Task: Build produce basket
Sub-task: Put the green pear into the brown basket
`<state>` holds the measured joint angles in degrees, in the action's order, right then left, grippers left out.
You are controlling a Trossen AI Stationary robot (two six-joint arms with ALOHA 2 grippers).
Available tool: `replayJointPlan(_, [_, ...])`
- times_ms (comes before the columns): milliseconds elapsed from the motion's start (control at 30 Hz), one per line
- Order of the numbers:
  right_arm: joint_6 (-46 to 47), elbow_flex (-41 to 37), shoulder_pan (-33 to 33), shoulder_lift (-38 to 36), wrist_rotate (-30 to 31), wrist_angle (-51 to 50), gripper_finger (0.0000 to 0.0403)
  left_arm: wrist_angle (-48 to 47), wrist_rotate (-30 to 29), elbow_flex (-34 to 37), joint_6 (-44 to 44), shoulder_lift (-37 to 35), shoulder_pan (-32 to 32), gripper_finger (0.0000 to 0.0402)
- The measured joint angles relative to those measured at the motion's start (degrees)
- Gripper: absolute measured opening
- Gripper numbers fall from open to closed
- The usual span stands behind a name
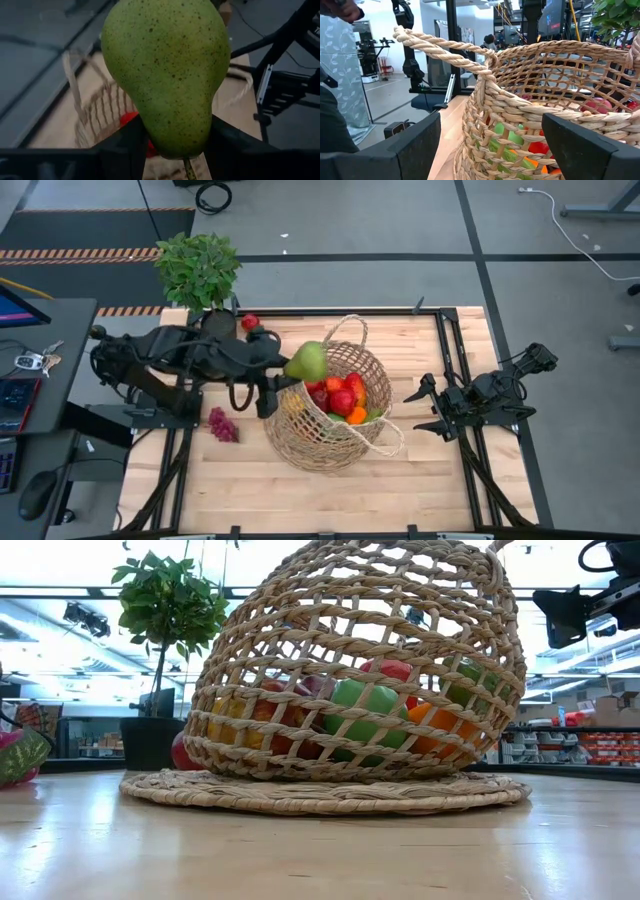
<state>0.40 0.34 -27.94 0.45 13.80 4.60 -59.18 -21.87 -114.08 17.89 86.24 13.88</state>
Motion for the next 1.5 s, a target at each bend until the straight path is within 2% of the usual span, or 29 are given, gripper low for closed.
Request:
replayJointPlan(133, [0.0,0.0,0.0,0.0,0.0,0.0,0.035,4.8,-0.2,0.1,-8.4,0.0,-1.1,0.0163])
replayJointPlan(500, [0.0,0.0,0.0,0.0,0.0,-0.2,0.035,18.0,-1.4,0.1,-43.5,3.4,-6.0,0.0164])
replayJointPlan(767, [0.0,0.0,0.0,0.7,0.0,0.6,0.035,18.8,-1.5,0.2,-63.1,7.2,-9.3,0.0165])
replayJointPlan(1067, [0.0,0.0,0.0,0.7,0.0,1.2,0.035,18.9,-1.3,0.2,-83.3,10.4,-9.1,0.0165])
replayJointPlan(1167, [0.0,0.0,0.0,0.7,0.0,1.4,0.035,19.5,-1.4,0.2,-85.8,10.9,-9.2,0.0165])
replayJointPlan(1333, [0.0,0.0,0.0,0.7,0.0,1.4,0.035,19.8,-1.4,0.2,-85.3,11.0,-9.2,0.0165])
replayJointPlan(1400, [0.0,0.0,0.0,0.7,0.0,1.4,0.035,19.6,-1.4,0.2,-82.2,11.0,-9.2,0.0165])
replayJointPlan(1500, [0.0,0.0,0.0,0.7,0.0,1.5,0.035,20.0,-1.4,0.2,-71.7,11.0,-9.3,0.0165])
